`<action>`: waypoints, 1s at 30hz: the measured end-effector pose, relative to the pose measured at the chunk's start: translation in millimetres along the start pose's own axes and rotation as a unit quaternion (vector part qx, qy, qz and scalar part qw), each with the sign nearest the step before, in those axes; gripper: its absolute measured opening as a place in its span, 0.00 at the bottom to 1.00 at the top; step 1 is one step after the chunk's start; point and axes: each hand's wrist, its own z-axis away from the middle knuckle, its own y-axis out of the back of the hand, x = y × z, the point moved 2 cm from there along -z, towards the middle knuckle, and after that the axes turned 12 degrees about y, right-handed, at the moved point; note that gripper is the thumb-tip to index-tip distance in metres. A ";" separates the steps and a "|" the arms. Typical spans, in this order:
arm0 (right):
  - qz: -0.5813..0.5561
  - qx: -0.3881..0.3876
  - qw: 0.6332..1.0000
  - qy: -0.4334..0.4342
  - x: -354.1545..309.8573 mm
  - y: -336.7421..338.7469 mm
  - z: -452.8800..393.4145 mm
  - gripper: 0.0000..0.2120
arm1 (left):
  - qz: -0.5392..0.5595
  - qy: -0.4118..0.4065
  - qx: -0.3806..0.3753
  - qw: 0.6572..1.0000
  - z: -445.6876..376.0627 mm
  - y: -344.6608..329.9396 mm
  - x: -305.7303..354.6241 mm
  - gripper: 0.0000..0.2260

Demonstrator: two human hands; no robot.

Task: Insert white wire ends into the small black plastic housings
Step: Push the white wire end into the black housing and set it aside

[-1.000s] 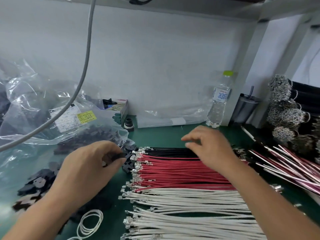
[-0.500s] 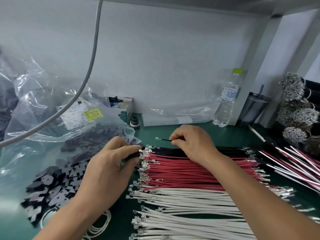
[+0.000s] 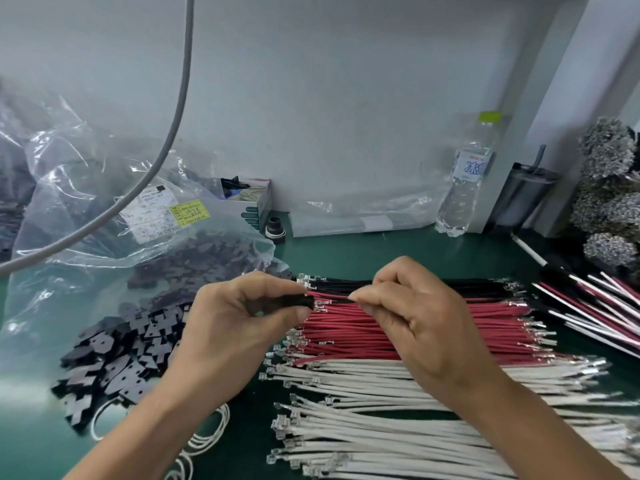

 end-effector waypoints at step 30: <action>0.044 0.017 0.997 0.053 -3.6 12.9 1.0 0.04 | 0.128 0.092 -0.072 0.985 12.4 -9.0 15.3 0.12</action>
